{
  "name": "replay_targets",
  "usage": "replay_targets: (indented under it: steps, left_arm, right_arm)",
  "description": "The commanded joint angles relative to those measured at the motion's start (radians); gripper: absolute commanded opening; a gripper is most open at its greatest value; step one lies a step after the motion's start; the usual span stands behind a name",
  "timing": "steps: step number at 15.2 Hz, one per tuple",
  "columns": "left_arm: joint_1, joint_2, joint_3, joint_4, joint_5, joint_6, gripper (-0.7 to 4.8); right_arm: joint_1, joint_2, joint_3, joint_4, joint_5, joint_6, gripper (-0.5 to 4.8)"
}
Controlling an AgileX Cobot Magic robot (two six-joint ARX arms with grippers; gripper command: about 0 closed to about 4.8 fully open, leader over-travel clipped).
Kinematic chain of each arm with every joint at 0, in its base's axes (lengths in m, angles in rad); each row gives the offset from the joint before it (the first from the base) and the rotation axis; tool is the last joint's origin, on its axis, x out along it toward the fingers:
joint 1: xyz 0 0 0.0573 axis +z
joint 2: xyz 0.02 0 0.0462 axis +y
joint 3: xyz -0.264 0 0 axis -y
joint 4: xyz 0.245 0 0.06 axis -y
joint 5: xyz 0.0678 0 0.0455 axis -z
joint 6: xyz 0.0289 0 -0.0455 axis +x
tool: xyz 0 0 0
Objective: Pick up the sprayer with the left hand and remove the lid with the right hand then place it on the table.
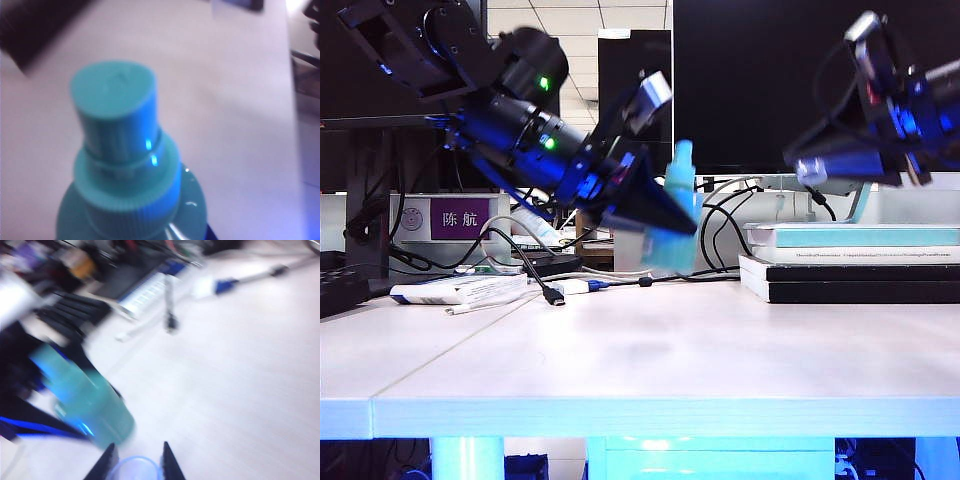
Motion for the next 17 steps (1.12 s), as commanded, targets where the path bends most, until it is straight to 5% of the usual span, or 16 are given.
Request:
replay_targets:
  steps: [1, 7, 10, 17]
  left_arm:
    - [0.000, -0.010, -0.001, 0.166, -0.011, 0.001, 0.18]
    - [0.032, -0.002, -0.100, 0.364, 0.008, -0.050, 0.16]
    - [0.106, 0.022, -0.146, 0.526, 0.008, -0.249, 0.14]
    - [0.118, 0.082, -0.150, 0.581, 0.037, -0.251, 0.12]
  right_arm:
    - [0.000, -0.004, 0.002, -0.012, 0.095, -0.052, -0.05]
    - [0.000, -0.003, 0.002, -0.010, 0.236, -0.077, -0.05]
    - [0.000, -0.002, 0.002, 0.002, 0.275, -0.081, -0.05]
    - [0.006, 0.099, 0.002, 0.016, 0.294, -0.079, -0.05]
